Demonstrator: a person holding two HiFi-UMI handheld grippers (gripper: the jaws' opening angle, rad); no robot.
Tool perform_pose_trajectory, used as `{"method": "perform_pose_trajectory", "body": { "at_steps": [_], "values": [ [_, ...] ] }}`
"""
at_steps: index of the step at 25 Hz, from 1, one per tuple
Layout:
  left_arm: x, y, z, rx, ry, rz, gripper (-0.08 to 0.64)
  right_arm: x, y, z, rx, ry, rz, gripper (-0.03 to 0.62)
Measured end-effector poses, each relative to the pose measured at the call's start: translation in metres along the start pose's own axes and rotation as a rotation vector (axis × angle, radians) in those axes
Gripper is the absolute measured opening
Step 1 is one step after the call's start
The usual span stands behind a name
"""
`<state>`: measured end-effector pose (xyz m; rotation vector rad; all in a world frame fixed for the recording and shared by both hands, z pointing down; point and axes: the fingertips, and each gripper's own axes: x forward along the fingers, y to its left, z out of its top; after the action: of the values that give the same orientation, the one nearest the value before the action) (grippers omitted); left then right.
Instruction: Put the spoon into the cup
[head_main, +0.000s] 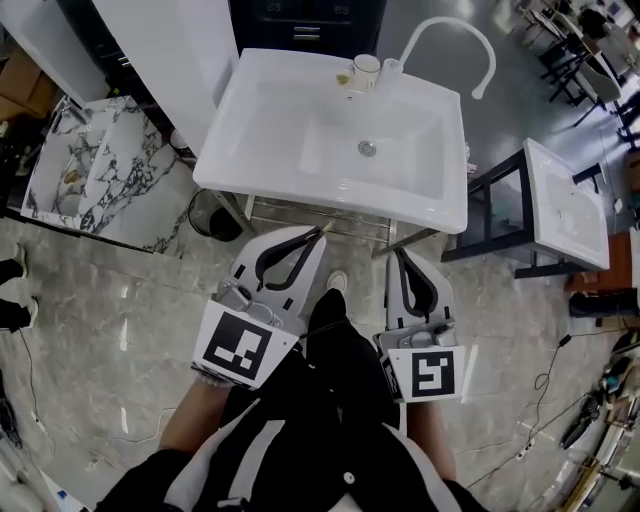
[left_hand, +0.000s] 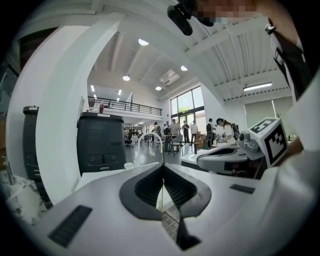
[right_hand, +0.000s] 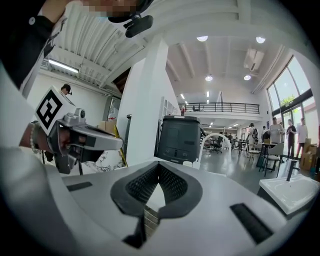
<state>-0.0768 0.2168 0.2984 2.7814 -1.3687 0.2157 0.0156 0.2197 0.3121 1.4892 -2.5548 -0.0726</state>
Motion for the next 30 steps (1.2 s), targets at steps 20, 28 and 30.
{"method": "perform_pose_trajectory", "body": {
  "at_steps": [20,28,30],
  "values": [
    [0.146,0.073,0.027,-0.024,0.029,0.205,0.005,0.131,-0.126,0.007,-0.004,-0.015,0.185,0.000],
    [0.175,0.081,0.038,-0.044,0.014,0.218,0.005,0.146,-0.150,0.004,-0.011,-0.011,0.199,0.000],
    [0.178,0.082,0.040,-0.061,0.012,0.213,0.005,0.146,-0.152,0.003,-0.018,-0.009,0.199,0.000]
  ]
}}
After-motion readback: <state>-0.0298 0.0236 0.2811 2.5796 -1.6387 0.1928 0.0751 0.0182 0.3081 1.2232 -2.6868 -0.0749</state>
